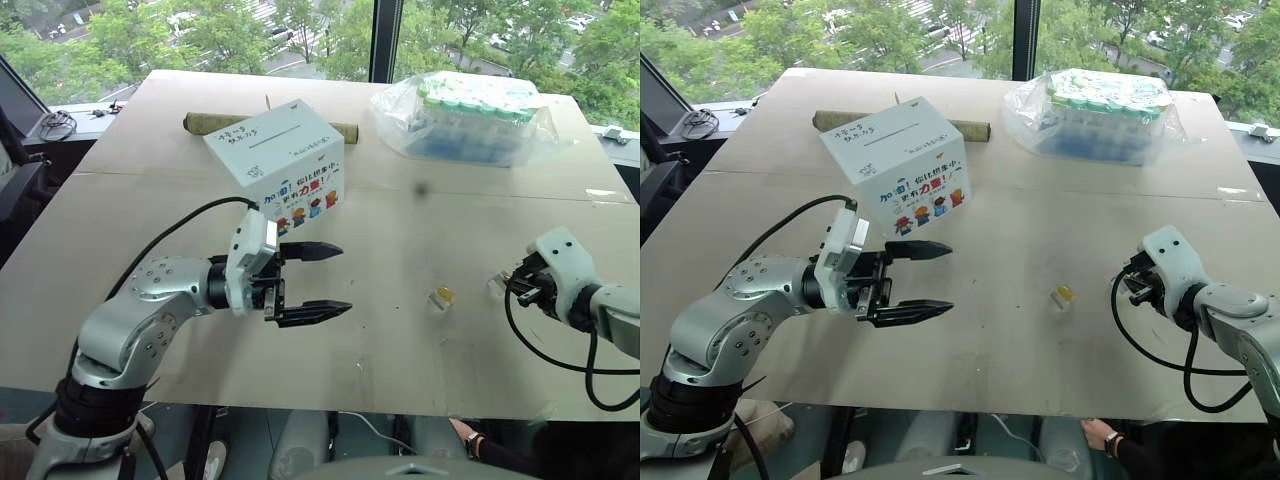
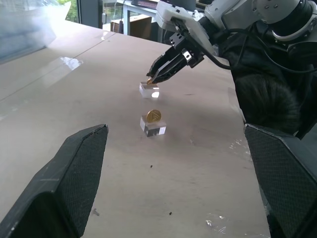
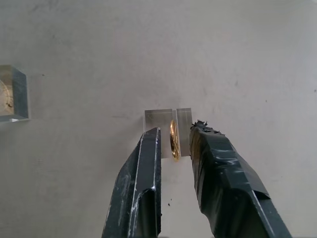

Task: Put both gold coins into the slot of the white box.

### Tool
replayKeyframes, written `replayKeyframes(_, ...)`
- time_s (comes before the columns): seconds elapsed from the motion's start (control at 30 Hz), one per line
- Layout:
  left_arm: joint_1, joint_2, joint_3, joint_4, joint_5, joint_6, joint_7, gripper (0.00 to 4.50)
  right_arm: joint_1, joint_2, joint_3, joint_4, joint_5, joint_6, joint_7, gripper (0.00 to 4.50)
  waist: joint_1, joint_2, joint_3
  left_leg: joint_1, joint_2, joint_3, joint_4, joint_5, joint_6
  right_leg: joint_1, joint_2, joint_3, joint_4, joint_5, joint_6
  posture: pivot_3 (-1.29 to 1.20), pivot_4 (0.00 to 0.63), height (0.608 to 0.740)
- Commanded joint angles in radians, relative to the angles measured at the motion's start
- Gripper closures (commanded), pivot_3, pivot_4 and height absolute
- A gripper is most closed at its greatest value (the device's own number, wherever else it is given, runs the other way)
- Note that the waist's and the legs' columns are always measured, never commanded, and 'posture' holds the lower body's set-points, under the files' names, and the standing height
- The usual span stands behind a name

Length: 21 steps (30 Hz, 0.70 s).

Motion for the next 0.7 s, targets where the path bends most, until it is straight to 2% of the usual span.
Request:
replayKeyframes(0.03, -0.004, 0.010, 0.029, -0.047, -0.027, -0.002, 0.004, 0.00, -0.013, 0.000, -0.001, -0.003, -0.020, -0.025, 0.008, 3.48, 0.000, 0.000, 0.000, 0.000, 0.000, 0.000, 0.000, 0.000, 0.000, 0.000, 0.000, 0.000, 0.000, 0.000, 0.000, 0.00, 0.150, 0.740)
replayKeyframes(0.17, -0.004, 0.012, 0.031, -0.048, -0.030, 0.002, 0.006, 0.00, -0.005, 0.004, 0.011, 0.022, -0.046, -0.050, 0.011, 3.48, 0.000, 0.000, 0.000, 0.000, 0.000, 0.000, 0.000, 0.000, 0.000, 0.000, 0.000, 0.000, 0.000, 0.000, 0.000, 0.00, 0.150, 0.740)
replayKeyframes(0.2, -0.004, 0.013, 0.032, -0.048, -0.031, 0.003, 0.007, 0.00, -0.003, 0.005, 0.009, 0.027, -0.050, -0.055, 0.012, 4.01, 0.000, 0.000, 0.000, 0.000, 0.000, 0.000, 0.000, 0.000, 0.000, 0.000, 0.000, 0.000, 0.000, 0.000, 0.000, 0.00, 0.150, 0.740)
replayKeyframes(0.27, -0.005, 0.013, 0.034, -0.048, -0.035, 0.007, 0.011, 0.00, -0.003, 0.005, 0.003, 0.030, -0.053, -0.057, 0.015, 4.41, 0.000, 0.000, 0.000, 0.000, 0.000, 0.000, 0.000, 0.000, 0.000, 0.000, 0.000, 0.000, 0.000, 0.000, 0.000, 0.00, 0.150, 0.740)
replayKeyframes(0.53, -0.015, 0.005, 0.033, -0.037, -0.042, 0.017, 0.019, 0.00, -0.006, 0.001, -0.019, 0.000, -0.041, -0.038, 0.034, 4.41, 0.000, 0.000, 0.000, 0.000, 0.000, 0.000, 0.000, 0.000, 0.000, 0.000, 0.000, 0.000, 0.000, 0.000, 0.000, 0.00, 0.150, 0.740)
replayKeyframes(0.7, -0.048, -0.020, 0.038, -0.015, -0.104, 0.082, 0.066, 0.00, -0.042, 0.041, -0.094, -0.021, 0.016, 0.014, 0.046, 4.41, 0.000, 0.000, 0.000, 0.000, 0.000, 0.000, 0.000, 0.000, 0.000, 0.000, 0.000, 0.000, 0.000, 0.000, 0.000, 0.00, 0.150, 0.740)
